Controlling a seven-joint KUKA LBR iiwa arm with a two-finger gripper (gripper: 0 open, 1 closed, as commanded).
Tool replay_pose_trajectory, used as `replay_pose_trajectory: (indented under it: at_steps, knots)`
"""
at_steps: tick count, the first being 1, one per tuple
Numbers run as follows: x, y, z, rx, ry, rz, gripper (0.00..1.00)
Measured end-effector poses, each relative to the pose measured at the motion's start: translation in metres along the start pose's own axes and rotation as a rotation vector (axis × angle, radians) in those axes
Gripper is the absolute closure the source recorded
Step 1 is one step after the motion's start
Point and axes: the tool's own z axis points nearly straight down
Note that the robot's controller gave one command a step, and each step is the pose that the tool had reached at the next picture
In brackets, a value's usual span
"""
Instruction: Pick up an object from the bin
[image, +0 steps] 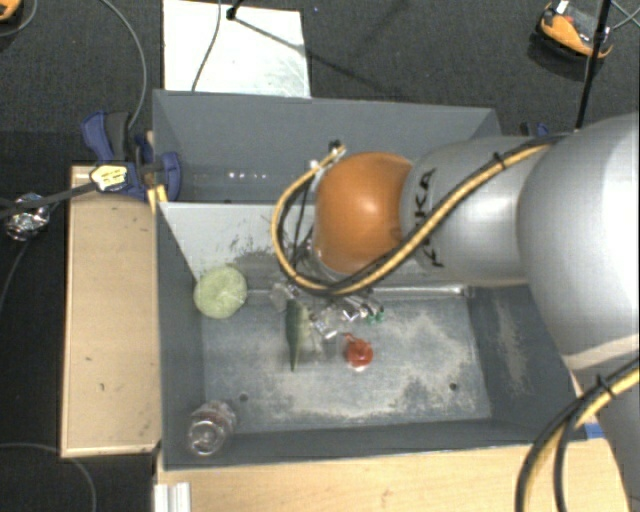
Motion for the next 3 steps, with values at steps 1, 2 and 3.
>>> replay_pose_trajectory:
  at_steps: [1, 2, 3]
  knots:
    - [-0.009, -0.004, 0.015, -0.010, 0.011, 0.047, 1.00]
    - [-0.009, -0.004, 0.016, -0.011, 0.011, 0.051, 1.00]
    - [-0.011, -0.004, -0.084, -0.010, 0.009, 0.050, 1.00]
